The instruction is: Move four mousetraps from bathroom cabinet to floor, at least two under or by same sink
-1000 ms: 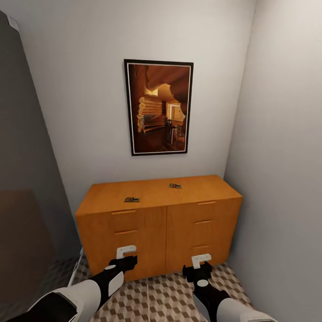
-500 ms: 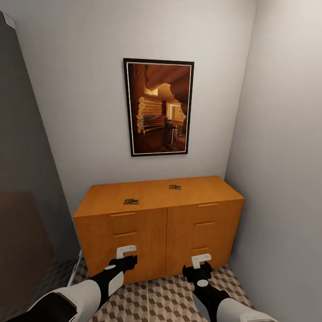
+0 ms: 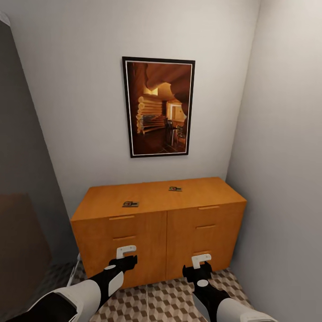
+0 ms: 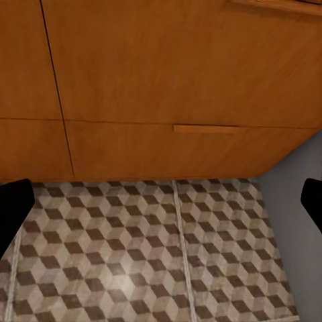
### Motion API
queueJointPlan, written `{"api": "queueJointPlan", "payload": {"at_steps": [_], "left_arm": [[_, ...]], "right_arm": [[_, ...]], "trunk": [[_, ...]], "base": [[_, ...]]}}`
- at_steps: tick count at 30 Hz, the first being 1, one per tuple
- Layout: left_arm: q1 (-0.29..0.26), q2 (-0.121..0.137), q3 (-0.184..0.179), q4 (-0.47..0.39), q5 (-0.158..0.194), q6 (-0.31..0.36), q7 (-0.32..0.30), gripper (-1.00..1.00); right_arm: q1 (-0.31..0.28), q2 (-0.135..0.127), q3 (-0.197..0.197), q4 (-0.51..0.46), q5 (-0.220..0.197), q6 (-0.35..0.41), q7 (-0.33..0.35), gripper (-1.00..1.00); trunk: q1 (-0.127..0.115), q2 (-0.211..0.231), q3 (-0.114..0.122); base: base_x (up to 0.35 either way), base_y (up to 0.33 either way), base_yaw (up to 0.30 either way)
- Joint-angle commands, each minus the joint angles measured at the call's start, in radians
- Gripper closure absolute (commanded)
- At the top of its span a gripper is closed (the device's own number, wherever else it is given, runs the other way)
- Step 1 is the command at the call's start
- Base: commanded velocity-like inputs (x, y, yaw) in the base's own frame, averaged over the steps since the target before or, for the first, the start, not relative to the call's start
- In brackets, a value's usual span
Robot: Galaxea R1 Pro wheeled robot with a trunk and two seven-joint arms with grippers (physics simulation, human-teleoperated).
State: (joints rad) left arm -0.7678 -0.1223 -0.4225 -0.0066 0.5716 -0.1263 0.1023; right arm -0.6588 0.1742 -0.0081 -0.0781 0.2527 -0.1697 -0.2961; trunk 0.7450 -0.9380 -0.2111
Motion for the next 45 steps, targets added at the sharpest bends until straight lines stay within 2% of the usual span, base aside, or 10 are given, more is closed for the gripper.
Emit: {"api": "queueJointPlan", "payload": {"at_steps": [1, 45], "left_arm": [[-0.001, 0.0, -0.009, 0.0, 0.007, -0.003, 0.004, -1.0], [-0.001, -0.002, -0.009, 0.0, 0.005, 0.004, 0.002, -1.0]], "right_arm": [[-0.001, 0.0, -0.001, 0.001, 0.006, -0.002, -0.005, -1.0], [-0.002, 0.0, 0.003, 0.0, 0.018, 0.002, -0.003, -1.0]], "trunk": [[0.0, -0.001, -0.001], [0.0, -0.001, -0.001]], "base": [[0.015, 0.0, 0.0], [0.001, 0.0, 0.0]]}}
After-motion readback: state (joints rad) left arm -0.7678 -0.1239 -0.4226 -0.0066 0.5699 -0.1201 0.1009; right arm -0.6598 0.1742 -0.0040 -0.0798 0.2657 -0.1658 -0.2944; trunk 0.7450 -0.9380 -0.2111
